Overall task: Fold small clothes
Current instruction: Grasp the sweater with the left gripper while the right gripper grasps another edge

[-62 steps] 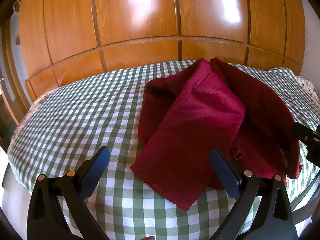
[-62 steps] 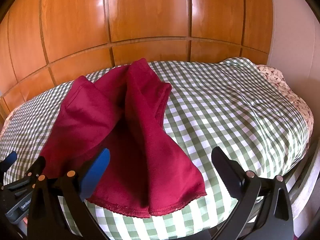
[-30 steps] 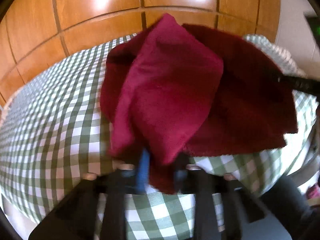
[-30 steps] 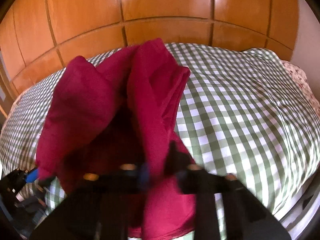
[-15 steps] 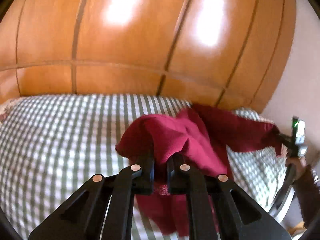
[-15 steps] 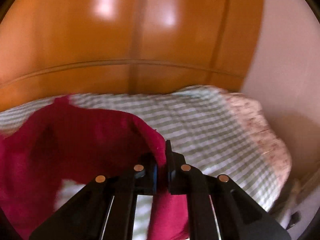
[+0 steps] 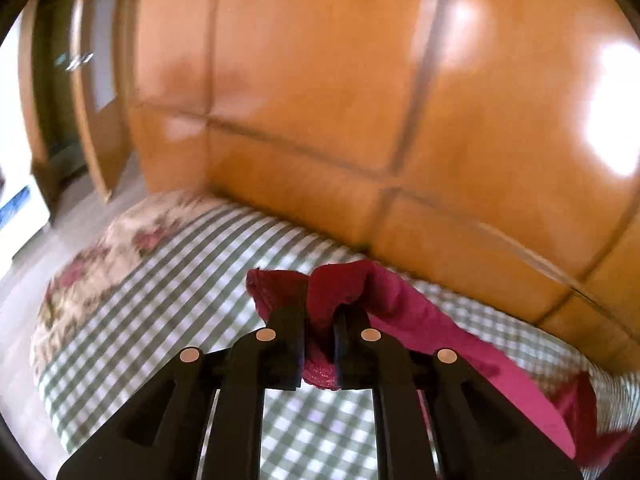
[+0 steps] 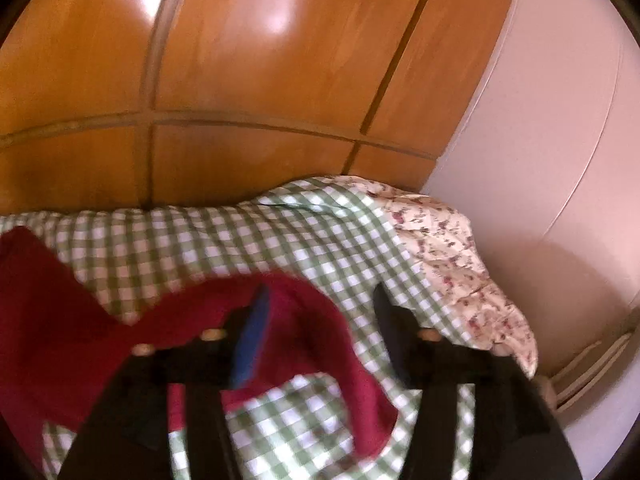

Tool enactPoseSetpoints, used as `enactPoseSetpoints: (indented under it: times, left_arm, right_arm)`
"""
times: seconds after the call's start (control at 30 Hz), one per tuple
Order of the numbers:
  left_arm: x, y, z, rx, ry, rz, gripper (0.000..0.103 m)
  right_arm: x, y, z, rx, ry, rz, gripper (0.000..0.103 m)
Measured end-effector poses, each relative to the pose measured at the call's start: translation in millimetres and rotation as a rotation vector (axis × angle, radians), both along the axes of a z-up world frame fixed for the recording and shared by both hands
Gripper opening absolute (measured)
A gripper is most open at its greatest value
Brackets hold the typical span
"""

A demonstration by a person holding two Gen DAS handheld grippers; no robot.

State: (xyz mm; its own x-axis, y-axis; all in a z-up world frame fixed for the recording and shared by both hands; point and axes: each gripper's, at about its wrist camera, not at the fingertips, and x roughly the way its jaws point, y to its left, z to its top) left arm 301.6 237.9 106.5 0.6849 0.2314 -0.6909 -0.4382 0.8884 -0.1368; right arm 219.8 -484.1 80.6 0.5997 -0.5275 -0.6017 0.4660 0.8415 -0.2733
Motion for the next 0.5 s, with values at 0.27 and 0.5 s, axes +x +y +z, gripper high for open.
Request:
enactPoseSetpoints:
  times: [0.27,0.5]
  left_arm:
    - [-36.2,16.8,-55.3,0.002,0.071,-0.021,0.073]
    - [-116.9,-34.7,-108.8,-0.215,0.067,-0.399,0.061]
  right_arm:
    - [-91.3,80.6,-49.9,0.420,0.097,0.321,0.066]
    - [-167.6,173.7,-106.6,0.940,0.279,0.574,0.040]
